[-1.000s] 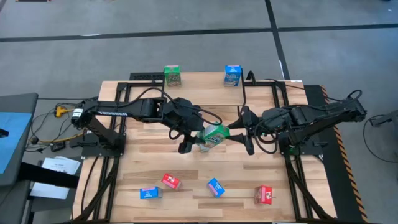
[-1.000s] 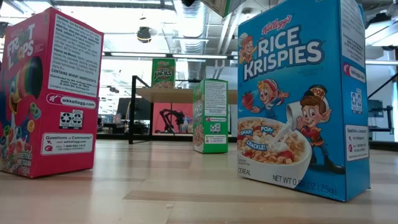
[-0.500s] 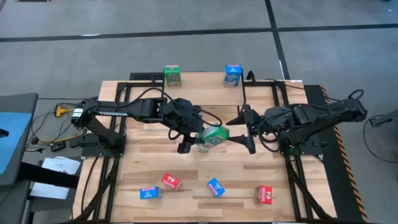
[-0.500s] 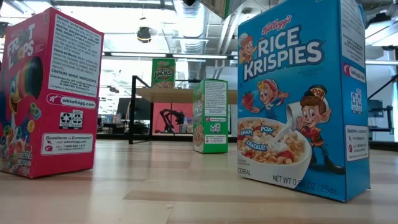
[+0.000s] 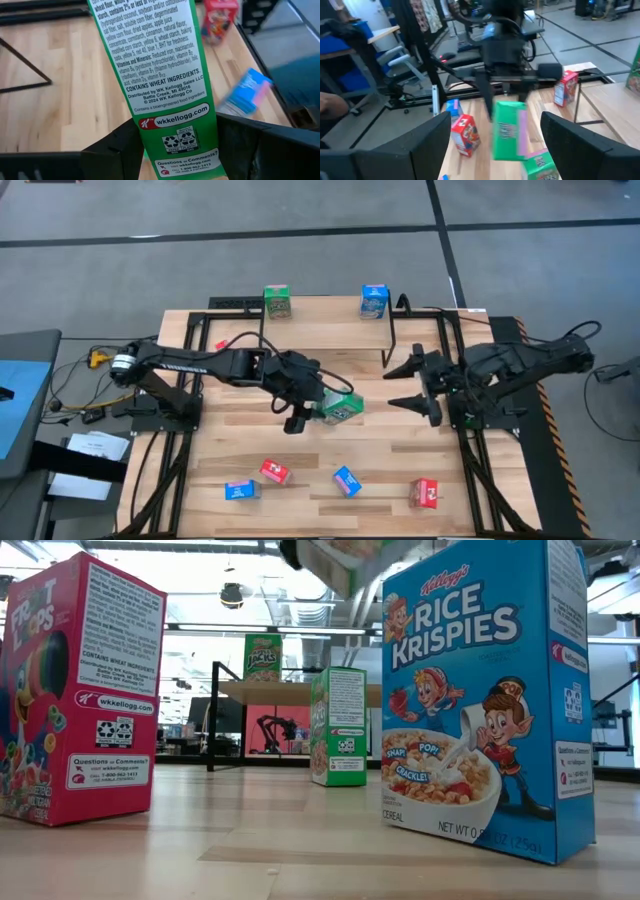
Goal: Stack cereal on shelf
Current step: Put the top green cereal box on the shelf aligned with the other green cereal box
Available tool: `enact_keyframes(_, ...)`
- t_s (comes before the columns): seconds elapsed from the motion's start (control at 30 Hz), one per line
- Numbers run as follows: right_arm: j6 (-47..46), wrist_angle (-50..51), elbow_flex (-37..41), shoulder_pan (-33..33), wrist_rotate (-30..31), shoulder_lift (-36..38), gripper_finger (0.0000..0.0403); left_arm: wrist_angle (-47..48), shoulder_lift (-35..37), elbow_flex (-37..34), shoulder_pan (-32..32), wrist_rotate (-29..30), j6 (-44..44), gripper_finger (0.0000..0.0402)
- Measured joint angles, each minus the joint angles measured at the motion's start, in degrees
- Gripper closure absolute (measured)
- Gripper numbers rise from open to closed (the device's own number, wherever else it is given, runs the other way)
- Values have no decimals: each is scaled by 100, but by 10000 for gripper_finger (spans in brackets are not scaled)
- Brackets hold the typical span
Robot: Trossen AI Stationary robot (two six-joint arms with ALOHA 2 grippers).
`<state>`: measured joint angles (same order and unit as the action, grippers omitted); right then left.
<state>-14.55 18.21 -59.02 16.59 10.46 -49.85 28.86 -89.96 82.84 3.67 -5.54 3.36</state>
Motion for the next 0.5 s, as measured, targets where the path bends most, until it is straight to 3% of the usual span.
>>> enact_keyframes(0.5, -11, 141, 4, 484, 1, -311, 71, -3357, 1140, -2684, -686, 107, -54, 213)
